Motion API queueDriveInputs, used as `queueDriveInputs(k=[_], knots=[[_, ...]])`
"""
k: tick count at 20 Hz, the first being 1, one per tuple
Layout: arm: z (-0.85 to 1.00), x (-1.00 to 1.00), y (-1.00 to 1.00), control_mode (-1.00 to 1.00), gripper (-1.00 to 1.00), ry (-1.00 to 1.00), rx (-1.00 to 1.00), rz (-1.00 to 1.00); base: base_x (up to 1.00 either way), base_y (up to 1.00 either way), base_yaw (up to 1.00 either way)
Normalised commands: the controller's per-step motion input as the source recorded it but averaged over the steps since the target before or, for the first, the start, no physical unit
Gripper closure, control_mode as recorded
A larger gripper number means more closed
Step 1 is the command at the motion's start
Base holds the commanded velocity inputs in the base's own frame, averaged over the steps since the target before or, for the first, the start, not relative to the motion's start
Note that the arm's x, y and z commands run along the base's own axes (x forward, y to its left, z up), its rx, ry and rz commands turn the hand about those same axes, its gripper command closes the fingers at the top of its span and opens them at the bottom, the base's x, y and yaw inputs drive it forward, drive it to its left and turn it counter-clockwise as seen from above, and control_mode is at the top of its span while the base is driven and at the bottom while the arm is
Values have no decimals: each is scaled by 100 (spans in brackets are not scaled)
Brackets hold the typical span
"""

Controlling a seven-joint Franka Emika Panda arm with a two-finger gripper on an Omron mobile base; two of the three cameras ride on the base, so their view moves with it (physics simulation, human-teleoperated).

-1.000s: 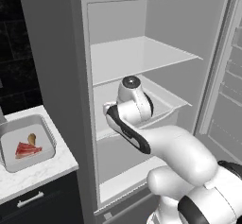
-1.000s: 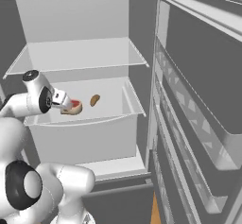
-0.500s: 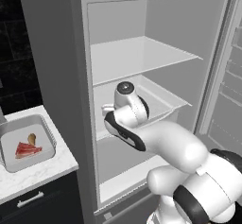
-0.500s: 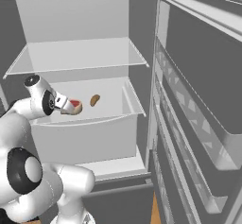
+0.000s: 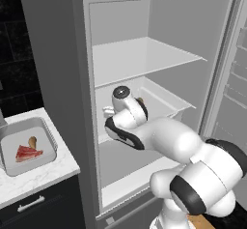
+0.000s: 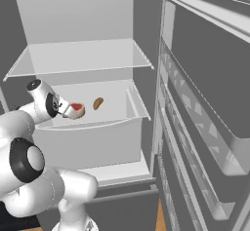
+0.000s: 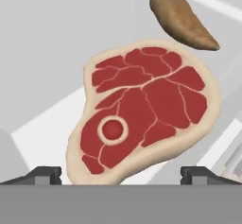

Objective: Place one sweet potato and one steak in each tupperware on the nearby counter, to pack two identical lunches.

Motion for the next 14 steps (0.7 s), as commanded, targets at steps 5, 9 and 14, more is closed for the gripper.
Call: queueDriveInputs(k=[5,9,14], knots=[[-21,22,-1,-100,-100,0,0,-12,0,0,0],[-4,6,-15,-100,-100,0,0,-4,0,0,0],[-3,-51,-31,-100,-100,0,3,0,0,0,0]])
